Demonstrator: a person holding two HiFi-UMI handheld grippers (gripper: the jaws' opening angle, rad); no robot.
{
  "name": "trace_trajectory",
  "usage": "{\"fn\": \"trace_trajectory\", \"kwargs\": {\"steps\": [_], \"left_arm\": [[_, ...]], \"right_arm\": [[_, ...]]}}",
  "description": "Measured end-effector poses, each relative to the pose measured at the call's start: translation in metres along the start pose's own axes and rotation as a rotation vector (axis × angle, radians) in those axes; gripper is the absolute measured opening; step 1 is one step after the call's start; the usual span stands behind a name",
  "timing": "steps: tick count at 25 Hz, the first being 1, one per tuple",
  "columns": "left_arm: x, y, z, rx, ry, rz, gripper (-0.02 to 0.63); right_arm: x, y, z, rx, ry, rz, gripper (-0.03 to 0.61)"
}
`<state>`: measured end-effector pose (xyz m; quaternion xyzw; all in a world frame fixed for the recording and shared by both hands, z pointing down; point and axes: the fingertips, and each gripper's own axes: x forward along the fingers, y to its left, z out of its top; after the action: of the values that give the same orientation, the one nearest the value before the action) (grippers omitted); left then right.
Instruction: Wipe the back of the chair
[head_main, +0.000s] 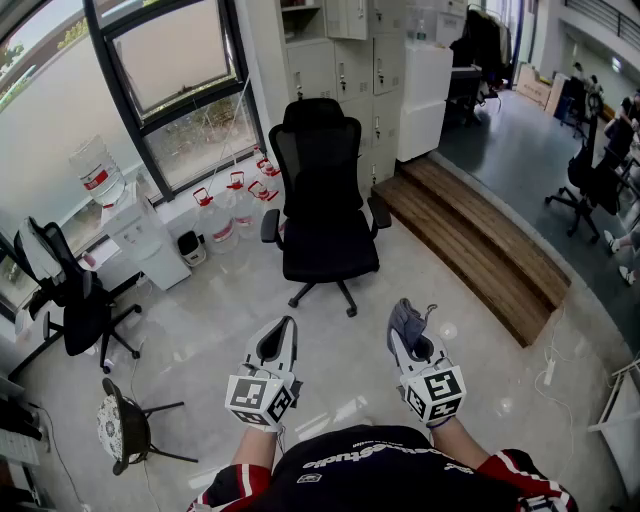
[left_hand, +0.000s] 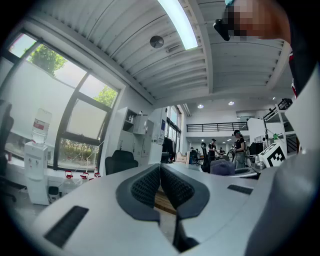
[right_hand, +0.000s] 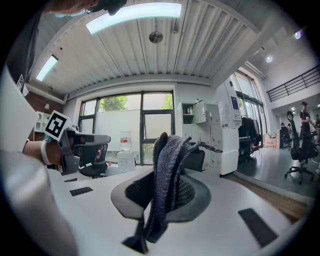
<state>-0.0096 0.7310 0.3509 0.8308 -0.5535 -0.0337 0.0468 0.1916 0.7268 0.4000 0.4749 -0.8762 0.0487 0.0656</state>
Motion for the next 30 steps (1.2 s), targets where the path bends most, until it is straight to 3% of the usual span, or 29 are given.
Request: {"fn": "trace_trajectory", "kwargs": {"steps": [19,30], "left_arm": [[0.018,-0.022,-0.008,-0.002,0.024,-0.012,0.026],[0.046,-0.052,-0.005,0.084,0.046,-0.019,0.026]], "right_arm": [[-0.005,-0.015,-0.004,0.035,-0.006,0.036,0.063],[-0.004,-0.043,-0.011,0.075,-0.032,0.086,0.066]]}}
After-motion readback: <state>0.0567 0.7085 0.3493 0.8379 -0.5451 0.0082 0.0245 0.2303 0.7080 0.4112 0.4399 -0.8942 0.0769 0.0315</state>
